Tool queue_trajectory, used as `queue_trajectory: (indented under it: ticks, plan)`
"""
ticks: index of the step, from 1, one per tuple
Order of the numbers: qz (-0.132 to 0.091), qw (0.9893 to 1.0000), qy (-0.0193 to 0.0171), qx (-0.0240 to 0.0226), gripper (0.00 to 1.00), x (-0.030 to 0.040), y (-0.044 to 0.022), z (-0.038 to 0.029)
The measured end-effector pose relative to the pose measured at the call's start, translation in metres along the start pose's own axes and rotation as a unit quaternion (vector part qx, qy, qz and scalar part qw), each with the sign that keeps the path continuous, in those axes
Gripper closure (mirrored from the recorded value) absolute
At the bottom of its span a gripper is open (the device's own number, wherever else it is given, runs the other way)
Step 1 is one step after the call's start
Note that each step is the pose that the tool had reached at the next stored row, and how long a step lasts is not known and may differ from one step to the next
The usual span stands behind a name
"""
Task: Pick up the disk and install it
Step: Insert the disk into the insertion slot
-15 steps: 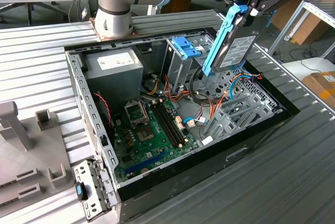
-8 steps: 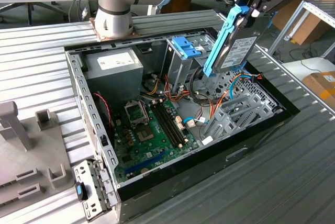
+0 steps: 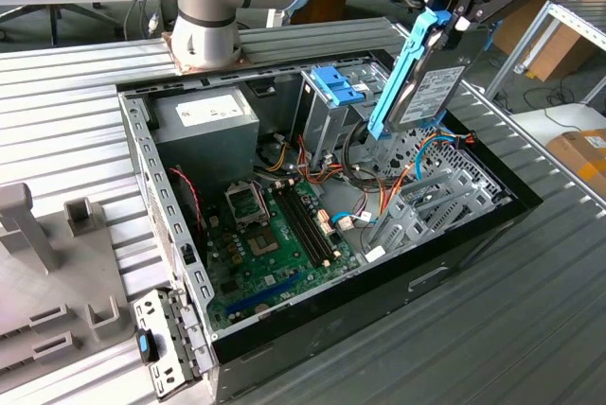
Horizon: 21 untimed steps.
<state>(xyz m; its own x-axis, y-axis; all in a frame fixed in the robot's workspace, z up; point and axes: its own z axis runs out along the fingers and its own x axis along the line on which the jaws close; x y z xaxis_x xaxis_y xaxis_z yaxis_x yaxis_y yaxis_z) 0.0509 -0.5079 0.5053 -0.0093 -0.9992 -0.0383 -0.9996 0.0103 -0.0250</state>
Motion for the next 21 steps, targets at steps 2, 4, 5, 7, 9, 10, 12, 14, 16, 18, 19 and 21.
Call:
queue_trajectory:
  ticks: [2,4,5,7,9,10,12,14,16,18,19,21]
  plan:
    - [0.0,1.0,-0.0001,0.0,0.64,-0.0001,0.0,0.0001]
    - [-0.001,1.0,0.0,0.0,0.64,-0.0002,-0.0016,0.0001]
    - [-0.001,1.0,0.0,0.0,0.64,0.0001,-0.0019,0.0]
    - [-0.001,1.0,-0.0002,0.0,0.64,0.0032,-0.0019,0.0]
    - [-0.001,1.0,-0.0017,0.0,0.64,0.0065,-0.0013,-0.0001]
    - [-0.001,1.0,-0.0023,0.0001,0.64,0.0079,0.0002,-0.0002]
    - [-0.001,1.0,-0.0024,0.0004,0.64,0.0088,0.0032,-0.0004]
    - [-0.001,1.0,-0.0025,0.0016,0.64,0.012,0.0097,-0.0007]
    - [-0.001,1.0,-0.0026,0.0023,0.64,0.0146,0.0136,-0.0009]
    - [-0.001,1.0,-0.0027,0.0031,0.64,0.0183,0.0173,-0.001]
    - [-0.001,1.0,-0.0028,0.0034,0.64,0.0206,0.0187,-0.0012]
    - [-0.001,1.0,-0.0032,0.0041,0.64,0.0277,0.0214,-0.0016]
